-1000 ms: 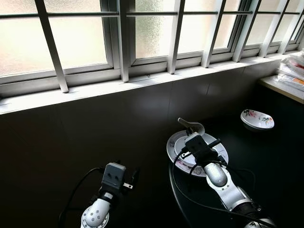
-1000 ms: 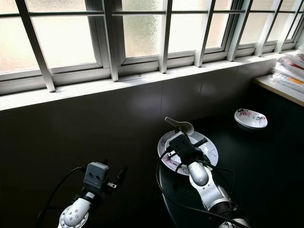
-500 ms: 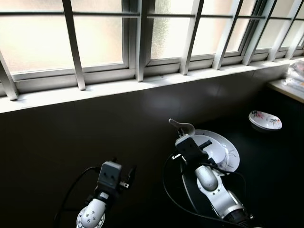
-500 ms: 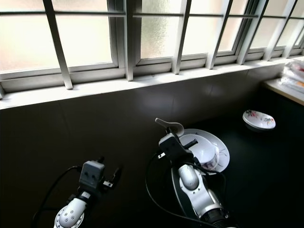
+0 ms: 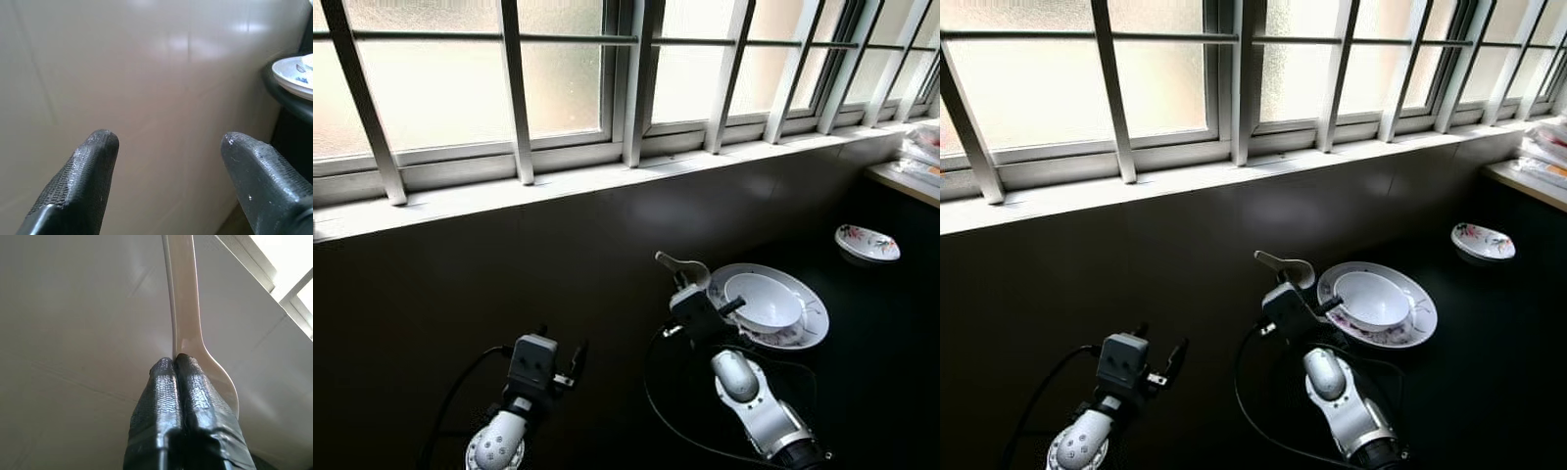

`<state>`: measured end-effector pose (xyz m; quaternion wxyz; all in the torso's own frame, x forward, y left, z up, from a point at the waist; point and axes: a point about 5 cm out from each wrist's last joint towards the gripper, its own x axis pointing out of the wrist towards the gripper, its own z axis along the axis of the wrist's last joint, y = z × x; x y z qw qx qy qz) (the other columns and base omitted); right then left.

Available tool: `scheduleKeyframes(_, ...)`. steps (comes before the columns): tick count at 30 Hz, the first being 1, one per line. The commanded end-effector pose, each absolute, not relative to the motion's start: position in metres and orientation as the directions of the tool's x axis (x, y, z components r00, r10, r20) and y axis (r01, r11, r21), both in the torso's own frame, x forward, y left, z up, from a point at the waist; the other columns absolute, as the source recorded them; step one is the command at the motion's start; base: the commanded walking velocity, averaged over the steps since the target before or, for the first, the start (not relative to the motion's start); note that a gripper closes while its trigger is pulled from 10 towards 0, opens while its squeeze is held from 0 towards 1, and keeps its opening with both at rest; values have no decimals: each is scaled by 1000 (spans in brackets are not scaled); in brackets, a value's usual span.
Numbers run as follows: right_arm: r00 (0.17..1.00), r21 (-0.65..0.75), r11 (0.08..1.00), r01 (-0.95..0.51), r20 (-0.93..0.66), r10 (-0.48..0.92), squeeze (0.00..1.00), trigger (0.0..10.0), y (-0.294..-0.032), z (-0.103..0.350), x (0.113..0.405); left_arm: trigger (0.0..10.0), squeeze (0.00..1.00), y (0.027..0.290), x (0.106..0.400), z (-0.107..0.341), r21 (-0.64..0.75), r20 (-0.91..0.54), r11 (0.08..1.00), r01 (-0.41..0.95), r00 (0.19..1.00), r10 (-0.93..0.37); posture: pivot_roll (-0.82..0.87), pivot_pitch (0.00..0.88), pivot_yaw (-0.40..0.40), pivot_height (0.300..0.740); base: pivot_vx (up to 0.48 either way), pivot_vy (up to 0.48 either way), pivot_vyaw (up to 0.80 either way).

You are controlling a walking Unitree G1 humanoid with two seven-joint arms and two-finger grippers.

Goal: Kitchen organization

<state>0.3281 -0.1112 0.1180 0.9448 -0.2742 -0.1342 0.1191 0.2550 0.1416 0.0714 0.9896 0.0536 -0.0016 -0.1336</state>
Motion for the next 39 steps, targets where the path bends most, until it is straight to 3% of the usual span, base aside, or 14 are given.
scheduleKeyframes(1, 948, -558, 820, -126, 177, 266, 0, 0, -123, 117, 329, 10000, 0, 132, 255, 73, 91, -1, 953, 290, 957, -291, -8, 0, -51, 736, 0, 259, 0)
scheduleKeyframes(13, 953, -538, 832, -137, 156, 258, 0, 0, -120, 114, 327, 10000, 0, 132, 254, 75, 89, 16, 953, 290, 956, -293, -6, 0, -54, 736, 0, 0, 0)
scheduleKeyframes(34, 953, -518, 843, -145, 156, 259, 0, 0, -116, 114, 326, 10000, 0, 132, 255, 75, 93, 20, 951, 295, 954, -298, -3, 0, -50, 736, -345, 0, 0)
scheduleKeyframes(39, 948, -526, 836, -157, 157, 277, 0, 0, -113, 114, 325, 10000, 0, 133, 254, 76, 96, 23, 951, 295, 954, -299, -2, 0, -48, 736, 0, 0, 735)
